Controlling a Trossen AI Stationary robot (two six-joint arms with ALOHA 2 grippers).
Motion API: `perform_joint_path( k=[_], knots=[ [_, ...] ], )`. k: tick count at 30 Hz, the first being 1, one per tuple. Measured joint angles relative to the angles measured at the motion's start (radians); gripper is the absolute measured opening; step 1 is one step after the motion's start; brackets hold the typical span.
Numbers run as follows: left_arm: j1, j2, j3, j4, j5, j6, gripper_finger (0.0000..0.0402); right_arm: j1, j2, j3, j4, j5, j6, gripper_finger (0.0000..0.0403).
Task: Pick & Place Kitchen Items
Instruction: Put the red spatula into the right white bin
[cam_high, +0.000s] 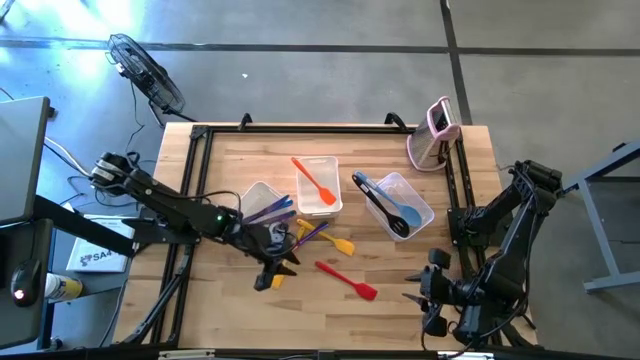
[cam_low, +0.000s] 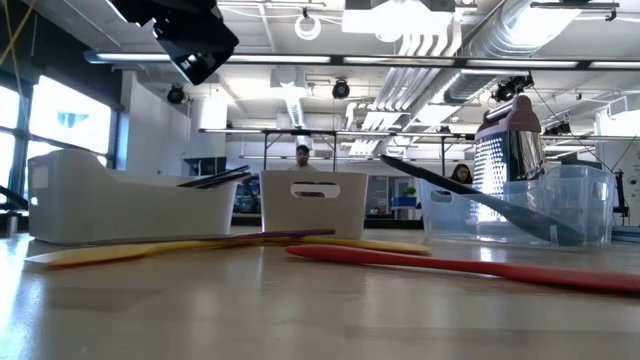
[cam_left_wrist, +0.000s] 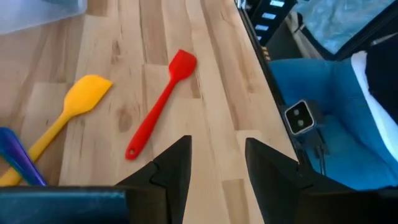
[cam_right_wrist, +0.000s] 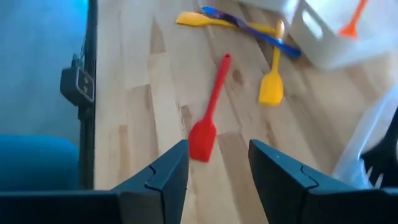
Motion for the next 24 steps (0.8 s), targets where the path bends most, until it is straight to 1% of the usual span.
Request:
perform_joint_path(
  k=[2,5,10,15,18,20,24],
  knots=[
    [0.000,-0.001,0.000,-0.002,-0.004,-0.007,0.0148,-0.009,0.000,0.000,0.015,0.022,-0.090,0.0159],
    [-0.006,-0.001,0.000,-0.005,-0.005,-0.046,0.0148,-0.027,0.000,0.000,0.059,0.046,-0.174,0.0159],
    [-0.007,-0.001,0.000,-0.022,0.009,-0.103,0.0148,-0.075,0.000,0.000,0.195,-0.028,-0.296,0.0159],
    [-0.007,-0.002,0.000,-0.019,0.026,-0.154,0.0148,-0.123,0.000,0.000,0.337,-0.053,-0.381,0.0159],
    [-0.007,-0.002,0.000,-0.019,0.039,-0.194,0.0148,-0.160,0.000,0.000,0.408,-0.115,-0.523,0.0159],
    [-0.007,-0.002,0.000,-0.018,0.087,-0.235,0.0148,-0.187,0.016,0.000,0.457,-0.140,-0.620,0.0159],
    [-0.021,-0.002,0.000,-0.006,0.191,-0.310,0.0148,-0.229,0.074,0.000,0.573,-0.142,-0.741,0.0159]
  ],
)
